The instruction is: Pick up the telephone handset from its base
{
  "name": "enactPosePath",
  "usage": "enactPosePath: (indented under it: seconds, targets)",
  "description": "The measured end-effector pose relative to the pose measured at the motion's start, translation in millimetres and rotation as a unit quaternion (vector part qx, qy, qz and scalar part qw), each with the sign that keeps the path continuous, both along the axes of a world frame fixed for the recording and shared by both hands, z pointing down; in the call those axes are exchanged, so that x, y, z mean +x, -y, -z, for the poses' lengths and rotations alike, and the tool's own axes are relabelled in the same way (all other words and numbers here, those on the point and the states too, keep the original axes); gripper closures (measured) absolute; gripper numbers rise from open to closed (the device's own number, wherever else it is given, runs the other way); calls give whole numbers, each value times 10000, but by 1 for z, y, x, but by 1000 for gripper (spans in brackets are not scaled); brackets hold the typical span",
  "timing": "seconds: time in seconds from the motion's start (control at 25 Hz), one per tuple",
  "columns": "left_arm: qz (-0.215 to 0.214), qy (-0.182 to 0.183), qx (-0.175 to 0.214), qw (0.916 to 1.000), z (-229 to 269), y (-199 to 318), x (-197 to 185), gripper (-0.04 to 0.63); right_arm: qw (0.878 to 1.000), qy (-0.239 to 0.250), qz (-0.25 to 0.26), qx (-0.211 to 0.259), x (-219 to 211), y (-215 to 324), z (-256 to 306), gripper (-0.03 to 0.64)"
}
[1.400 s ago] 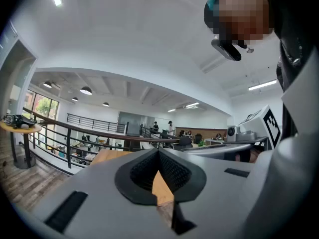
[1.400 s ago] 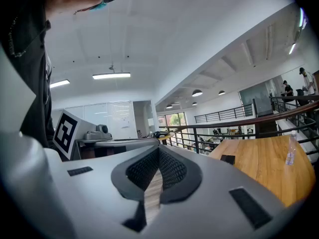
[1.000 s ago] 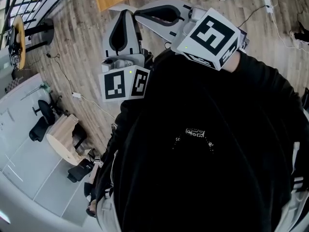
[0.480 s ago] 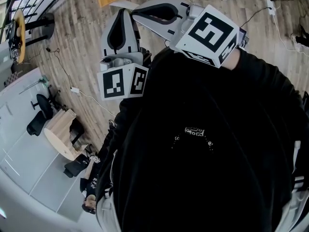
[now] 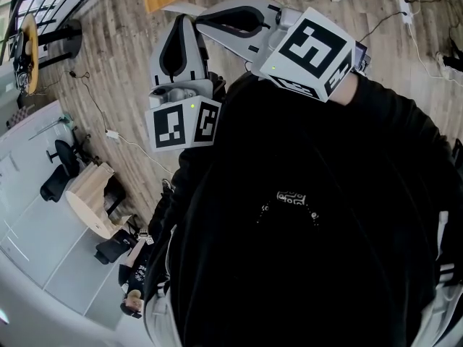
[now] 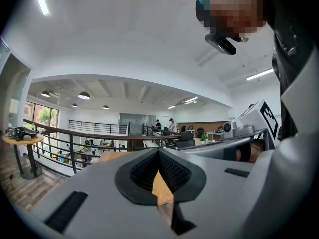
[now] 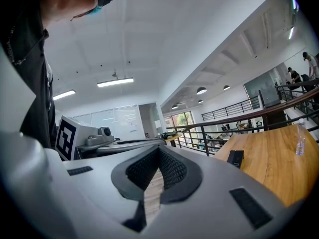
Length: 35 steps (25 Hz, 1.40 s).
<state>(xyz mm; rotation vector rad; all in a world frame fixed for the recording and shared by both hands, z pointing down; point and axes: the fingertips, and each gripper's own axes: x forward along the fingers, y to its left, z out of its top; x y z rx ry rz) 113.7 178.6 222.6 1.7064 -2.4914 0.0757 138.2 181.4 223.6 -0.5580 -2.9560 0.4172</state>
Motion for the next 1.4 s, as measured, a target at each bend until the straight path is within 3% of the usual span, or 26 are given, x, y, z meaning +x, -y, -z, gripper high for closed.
enactPosePath:
  seconds: [0.64,1.4]
  targets:
    - [266,-38,-181,9995,-5,-2,-6,591,9995,-51,268,-164,-6,-1,-5,600]
    - [-896,-64,-31,9959,-10,73,-25,591,9968,-117,-796,-42,-26,69,-10,601]
